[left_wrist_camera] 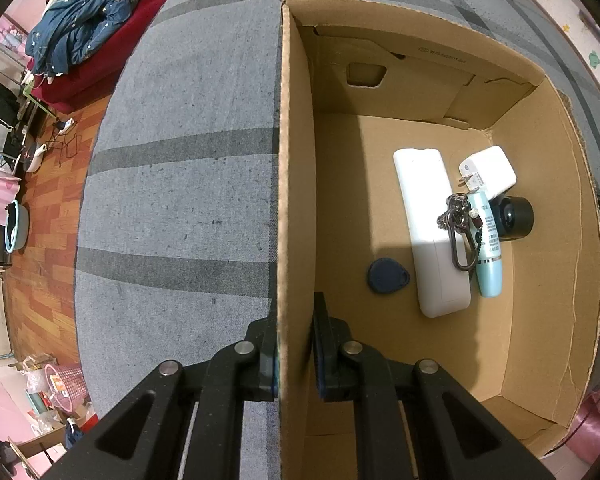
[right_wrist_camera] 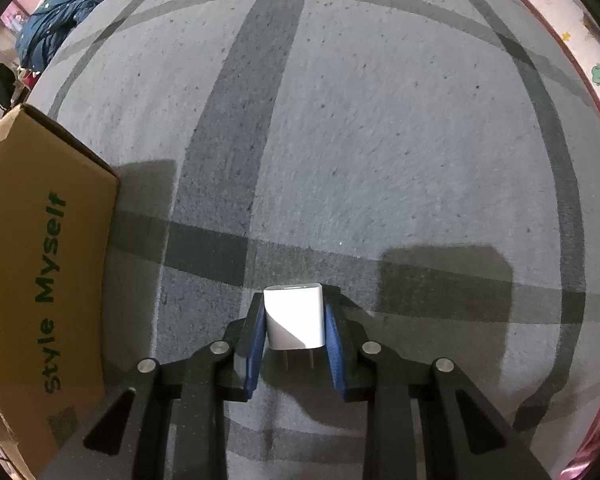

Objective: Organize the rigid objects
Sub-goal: 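Close the right gripper on the white plug charger, then carry the white plug charger into the box with the right gripper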

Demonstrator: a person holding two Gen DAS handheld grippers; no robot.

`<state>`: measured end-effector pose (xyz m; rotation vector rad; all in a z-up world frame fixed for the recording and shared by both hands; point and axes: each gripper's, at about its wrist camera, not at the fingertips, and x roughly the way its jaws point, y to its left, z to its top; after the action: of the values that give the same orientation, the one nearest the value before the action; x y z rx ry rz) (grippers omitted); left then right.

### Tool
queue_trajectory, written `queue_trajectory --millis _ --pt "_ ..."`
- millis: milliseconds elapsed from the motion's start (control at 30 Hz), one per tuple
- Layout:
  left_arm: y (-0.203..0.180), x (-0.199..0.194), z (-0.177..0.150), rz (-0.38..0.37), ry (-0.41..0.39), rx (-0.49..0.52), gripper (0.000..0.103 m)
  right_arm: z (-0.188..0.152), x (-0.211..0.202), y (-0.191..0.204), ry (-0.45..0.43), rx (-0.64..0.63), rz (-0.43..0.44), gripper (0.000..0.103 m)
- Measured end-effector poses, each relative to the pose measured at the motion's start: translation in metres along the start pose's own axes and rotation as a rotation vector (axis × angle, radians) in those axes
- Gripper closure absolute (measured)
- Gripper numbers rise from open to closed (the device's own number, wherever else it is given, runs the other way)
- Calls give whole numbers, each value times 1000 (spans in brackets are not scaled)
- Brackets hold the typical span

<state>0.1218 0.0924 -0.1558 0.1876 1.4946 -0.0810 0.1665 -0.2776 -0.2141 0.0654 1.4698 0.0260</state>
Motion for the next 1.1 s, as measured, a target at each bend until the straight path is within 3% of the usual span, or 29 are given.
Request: queue_trajectory --millis 1100 --pt "-6 -4 0 10 -2 35 91 -14 -97 68 -109 -5 -10 74"
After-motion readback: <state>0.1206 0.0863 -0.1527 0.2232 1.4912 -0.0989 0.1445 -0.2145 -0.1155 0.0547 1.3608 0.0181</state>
